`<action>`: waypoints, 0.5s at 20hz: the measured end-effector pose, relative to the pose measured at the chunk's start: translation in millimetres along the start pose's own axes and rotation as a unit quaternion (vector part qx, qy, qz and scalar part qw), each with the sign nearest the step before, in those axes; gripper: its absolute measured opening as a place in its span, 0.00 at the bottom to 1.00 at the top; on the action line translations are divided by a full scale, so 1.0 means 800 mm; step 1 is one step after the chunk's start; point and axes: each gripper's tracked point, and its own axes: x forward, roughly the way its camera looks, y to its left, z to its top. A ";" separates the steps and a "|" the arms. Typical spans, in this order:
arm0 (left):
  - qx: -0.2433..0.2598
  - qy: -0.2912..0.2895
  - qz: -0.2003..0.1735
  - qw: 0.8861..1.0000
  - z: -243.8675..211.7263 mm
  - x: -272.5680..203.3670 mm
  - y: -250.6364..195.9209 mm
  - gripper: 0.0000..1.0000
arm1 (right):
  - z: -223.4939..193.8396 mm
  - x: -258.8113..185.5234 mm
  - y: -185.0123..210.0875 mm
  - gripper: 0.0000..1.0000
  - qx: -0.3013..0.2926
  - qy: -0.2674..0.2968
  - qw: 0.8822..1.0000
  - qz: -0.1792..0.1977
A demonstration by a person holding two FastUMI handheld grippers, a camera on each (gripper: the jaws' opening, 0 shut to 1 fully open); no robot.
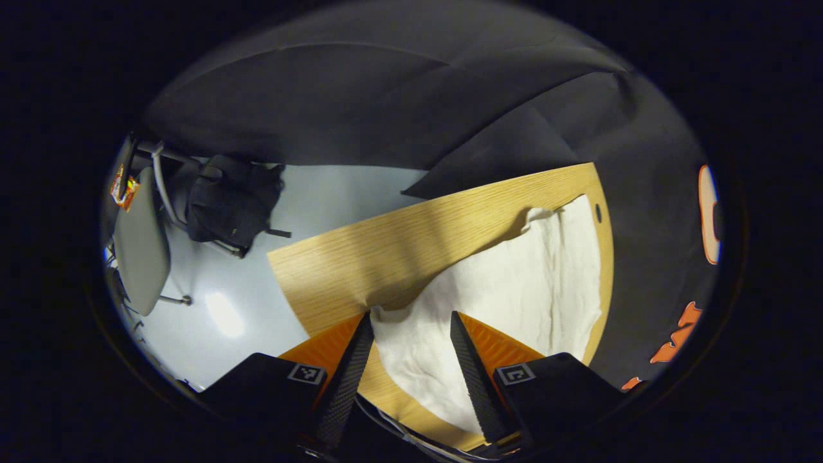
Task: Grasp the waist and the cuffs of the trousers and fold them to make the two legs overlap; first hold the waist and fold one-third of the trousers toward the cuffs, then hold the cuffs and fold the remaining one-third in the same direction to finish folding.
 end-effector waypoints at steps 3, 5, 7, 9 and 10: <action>0.016 0.006 -0.041 0.999 0.002 0.003 -0.012 0.78 | -0.004 -0.006 -0.015 0.96 0.018 -0.014 1.000 -0.001; 0.027 0.009 -0.040 0.999 0.004 0.005 -0.006 0.62 | -0.006 -0.010 -0.028 0.96 0.029 -0.019 0.999 -0.006; 0.028 0.008 -0.049 0.998 0.002 0.010 -0.012 0.42 | -0.001 -0.012 -0.039 0.96 0.044 -0.029 0.999 -0.006; 0.036 -0.002 -0.030 0.999 0.004 0.007 -0.005 0.34 | 0.005 -0.010 -0.058 0.96 0.057 -0.030 0.998 -0.011; 0.036 -0.005 -0.030 0.999 0.000 0.014 -0.011 0.12 | 0.009 -0.006 -0.067 0.96 0.062 -0.027 0.998 -0.015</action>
